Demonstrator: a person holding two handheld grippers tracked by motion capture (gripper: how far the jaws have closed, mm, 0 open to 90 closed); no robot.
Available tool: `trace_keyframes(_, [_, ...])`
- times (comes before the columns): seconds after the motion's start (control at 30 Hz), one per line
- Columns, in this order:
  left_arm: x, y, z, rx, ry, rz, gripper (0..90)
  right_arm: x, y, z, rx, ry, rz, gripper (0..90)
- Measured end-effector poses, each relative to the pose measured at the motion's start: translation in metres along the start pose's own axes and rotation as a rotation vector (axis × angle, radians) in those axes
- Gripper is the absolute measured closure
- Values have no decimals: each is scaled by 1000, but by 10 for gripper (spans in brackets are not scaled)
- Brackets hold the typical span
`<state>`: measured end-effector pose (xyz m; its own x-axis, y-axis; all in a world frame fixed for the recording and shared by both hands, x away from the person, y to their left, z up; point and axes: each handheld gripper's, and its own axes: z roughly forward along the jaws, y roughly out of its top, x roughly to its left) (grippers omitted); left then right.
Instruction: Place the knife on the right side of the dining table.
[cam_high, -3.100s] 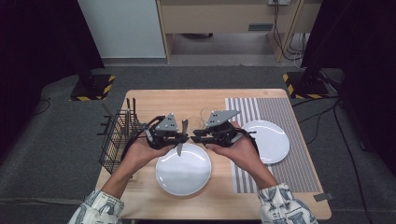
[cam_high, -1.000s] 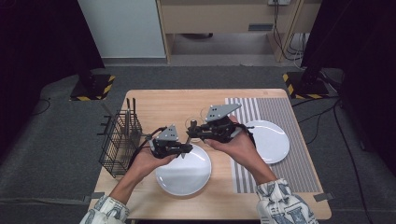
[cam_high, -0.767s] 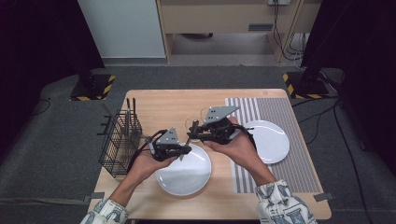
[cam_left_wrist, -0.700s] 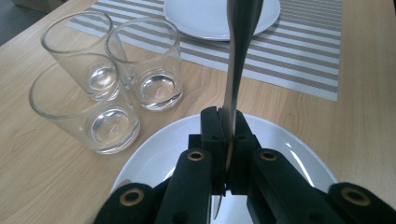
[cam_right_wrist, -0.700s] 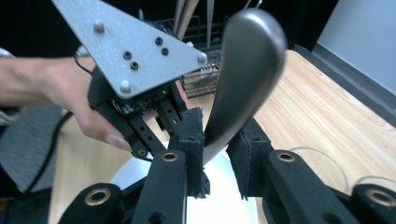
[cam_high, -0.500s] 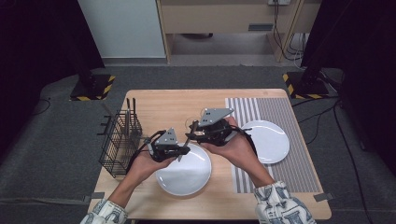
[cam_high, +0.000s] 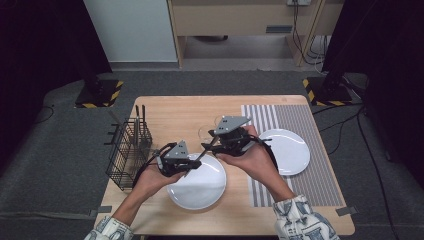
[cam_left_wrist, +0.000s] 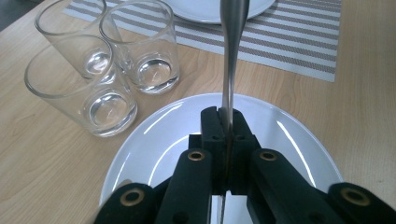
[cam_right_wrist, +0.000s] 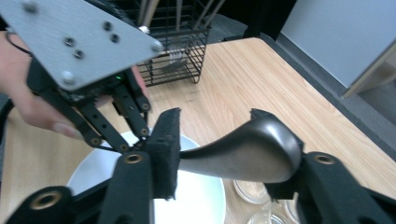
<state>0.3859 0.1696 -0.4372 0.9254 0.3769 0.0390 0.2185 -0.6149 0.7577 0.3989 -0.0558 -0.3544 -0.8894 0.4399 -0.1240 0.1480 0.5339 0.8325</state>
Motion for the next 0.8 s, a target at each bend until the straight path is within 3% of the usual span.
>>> trace_keyframes(0.43, [0,-4,7,24,-23,11,887,-9,-30,3,10,-23,64,466])
trace_keyframes(0.8, [-1,-5,7,35,-9,30,886,-10,-35,7,21,-28,83,407])
